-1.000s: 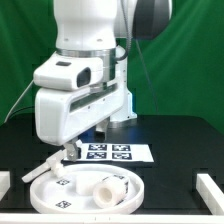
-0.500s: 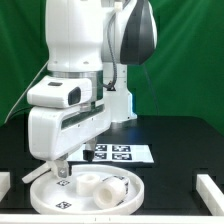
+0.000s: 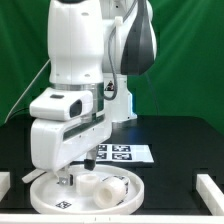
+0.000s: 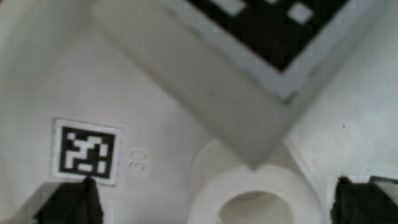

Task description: Assemble round table

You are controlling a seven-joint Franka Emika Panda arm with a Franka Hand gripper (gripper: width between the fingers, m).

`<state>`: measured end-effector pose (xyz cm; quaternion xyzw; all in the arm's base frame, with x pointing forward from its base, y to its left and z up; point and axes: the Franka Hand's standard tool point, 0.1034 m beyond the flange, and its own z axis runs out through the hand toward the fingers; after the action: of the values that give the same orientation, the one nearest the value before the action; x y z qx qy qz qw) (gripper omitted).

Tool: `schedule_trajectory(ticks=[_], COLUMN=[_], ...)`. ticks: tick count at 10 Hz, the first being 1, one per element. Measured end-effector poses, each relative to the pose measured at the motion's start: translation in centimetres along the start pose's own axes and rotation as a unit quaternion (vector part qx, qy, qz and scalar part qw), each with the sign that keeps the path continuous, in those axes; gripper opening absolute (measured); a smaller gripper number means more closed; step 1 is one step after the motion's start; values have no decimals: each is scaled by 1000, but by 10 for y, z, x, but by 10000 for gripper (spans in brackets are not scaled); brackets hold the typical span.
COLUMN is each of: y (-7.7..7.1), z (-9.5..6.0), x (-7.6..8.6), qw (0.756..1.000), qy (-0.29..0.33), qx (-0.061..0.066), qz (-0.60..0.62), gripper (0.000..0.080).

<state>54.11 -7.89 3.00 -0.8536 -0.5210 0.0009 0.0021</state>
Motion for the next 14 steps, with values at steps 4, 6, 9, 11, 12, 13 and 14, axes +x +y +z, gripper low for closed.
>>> schedule_trajectory(ticks=[4,6,9,11,12,13,14], y=[-9,-9,-9,-12,-19,-25,-28], z=[12,13,13,13,13,13,12], x=[7,7,6,17,37,56,73], qw=[1000,1000,1000,1000,999,999,998], qy=[-2,-2,-2,2,7,11,14], qx=[9,10,10,6,7,9,10], qz=[13,14,14,23,35,48,66], gripper=[650,527,403,403,403,403,403])
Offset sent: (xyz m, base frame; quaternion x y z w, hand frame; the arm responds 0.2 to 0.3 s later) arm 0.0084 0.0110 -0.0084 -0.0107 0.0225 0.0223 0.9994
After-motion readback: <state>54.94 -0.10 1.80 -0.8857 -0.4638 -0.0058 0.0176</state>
